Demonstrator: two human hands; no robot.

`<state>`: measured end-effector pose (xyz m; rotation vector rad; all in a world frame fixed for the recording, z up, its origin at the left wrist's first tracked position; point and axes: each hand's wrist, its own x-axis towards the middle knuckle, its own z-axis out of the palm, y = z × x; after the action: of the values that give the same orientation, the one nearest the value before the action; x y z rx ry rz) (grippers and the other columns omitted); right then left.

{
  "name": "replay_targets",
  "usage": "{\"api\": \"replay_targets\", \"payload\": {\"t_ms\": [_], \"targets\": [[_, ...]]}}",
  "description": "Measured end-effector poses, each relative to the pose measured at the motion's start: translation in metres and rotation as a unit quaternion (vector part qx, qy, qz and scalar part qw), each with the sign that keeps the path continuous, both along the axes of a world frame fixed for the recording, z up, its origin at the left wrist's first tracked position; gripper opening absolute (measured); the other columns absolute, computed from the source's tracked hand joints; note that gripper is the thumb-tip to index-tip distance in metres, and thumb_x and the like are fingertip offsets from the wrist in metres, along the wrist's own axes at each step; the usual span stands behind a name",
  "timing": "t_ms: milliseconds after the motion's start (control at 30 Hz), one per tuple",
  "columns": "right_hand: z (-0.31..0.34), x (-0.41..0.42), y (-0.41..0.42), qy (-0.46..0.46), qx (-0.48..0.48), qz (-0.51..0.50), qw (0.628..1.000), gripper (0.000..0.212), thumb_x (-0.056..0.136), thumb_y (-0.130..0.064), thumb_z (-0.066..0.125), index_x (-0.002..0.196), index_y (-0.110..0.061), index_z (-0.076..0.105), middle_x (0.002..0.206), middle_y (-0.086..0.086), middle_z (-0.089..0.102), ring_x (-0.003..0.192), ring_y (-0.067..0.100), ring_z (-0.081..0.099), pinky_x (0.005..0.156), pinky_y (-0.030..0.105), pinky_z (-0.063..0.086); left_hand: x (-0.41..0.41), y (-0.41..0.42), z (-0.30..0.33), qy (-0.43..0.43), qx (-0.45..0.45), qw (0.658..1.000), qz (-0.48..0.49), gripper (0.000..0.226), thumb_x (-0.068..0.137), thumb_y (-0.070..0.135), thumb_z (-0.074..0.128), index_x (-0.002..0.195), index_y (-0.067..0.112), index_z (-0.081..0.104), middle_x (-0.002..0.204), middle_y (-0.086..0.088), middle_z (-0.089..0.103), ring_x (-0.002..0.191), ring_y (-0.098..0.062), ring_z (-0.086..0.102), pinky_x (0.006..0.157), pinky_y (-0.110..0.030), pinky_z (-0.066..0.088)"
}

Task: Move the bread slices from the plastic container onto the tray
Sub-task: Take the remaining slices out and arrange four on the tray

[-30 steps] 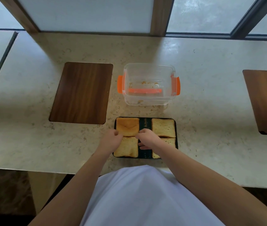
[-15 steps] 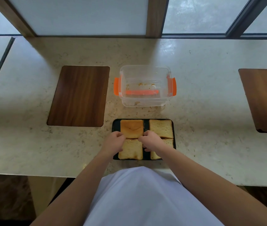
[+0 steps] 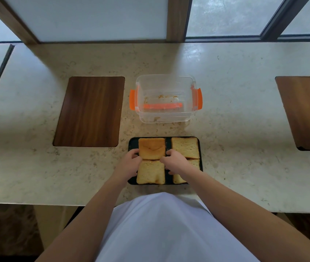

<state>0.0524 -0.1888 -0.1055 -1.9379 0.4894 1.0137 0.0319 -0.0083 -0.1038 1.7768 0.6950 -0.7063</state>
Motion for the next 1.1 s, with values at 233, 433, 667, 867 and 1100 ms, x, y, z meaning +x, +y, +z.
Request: {"api": "replay_targets", "payload": {"t_ms": [233,433,667,867,1100], "targets": [[0.000,0.004,0.006,0.009,-0.003,0.013,1.000,0.060,0.092,-0.025,0.054,0.149,-0.016,0.037,0.108,0.008,0.064,0.111,0.031,0.064,0.089,0.049,0.057,0.007,0.004,0.002,0.033,-0.005,0.999,-0.007,0.044,0.097,0.017,0.043,0.137,0.031,0.050,0.113,0.010,0.056,0.102,-0.015,0.058,0.069,-0.032,0.048],[0.002,0.008,0.010,0.005,-0.008,0.028,1.000,0.050,0.092,-0.026,0.055,0.140,-0.015,0.044,0.094,0.000,0.060,0.103,0.024,0.064,0.073,0.033,0.060,0.010,0.011,0.003,0.048,-0.001,0.999,-0.010,0.049,0.096,0.017,0.043,0.143,0.027,0.049,0.131,0.000,0.052,0.120,-0.028,0.054,0.088,-0.044,0.047],[0.002,0.009,0.015,-0.007,-0.017,0.050,0.999,0.033,0.092,-0.026,0.054,0.123,-0.015,0.051,0.113,0.008,0.061,0.106,0.025,0.063,0.082,0.039,0.061,0.004,0.016,0.000,0.027,0.008,0.999,-0.018,0.047,0.096,0.016,0.044,0.143,0.024,0.051,0.134,-0.003,0.054,0.120,-0.027,0.056,0.089,-0.041,0.049],[0.003,0.008,0.017,-0.005,-0.018,0.044,0.999,0.043,0.093,-0.026,0.054,0.133,-0.013,0.049,0.111,0.008,0.063,0.107,0.027,0.063,0.086,0.044,0.060,0.001,0.018,0.002,0.013,0.020,0.999,-0.034,0.048,0.096,0.018,0.045,0.143,0.022,0.051,0.140,-0.007,0.055,0.125,-0.027,0.055,0.100,-0.042,0.049],[0.012,0.004,-0.014,-0.020,0.030,-0.041,0.999,0.055,0.096,-0.029,0.058,0.147,-0.016,0.042,0.109,0.000,0.062,0.098,0.015,0.062,0.074,0.031,0.058,0.005,0.012,0.016,-0.051,0.020,0.998,0.023,0.043,0.097,0.019,0.050,0.139,0.022,0.053,0.115,-0.005,0.064,0.105,-0.023,0.065,0.096,-0.047,0.057]]}}
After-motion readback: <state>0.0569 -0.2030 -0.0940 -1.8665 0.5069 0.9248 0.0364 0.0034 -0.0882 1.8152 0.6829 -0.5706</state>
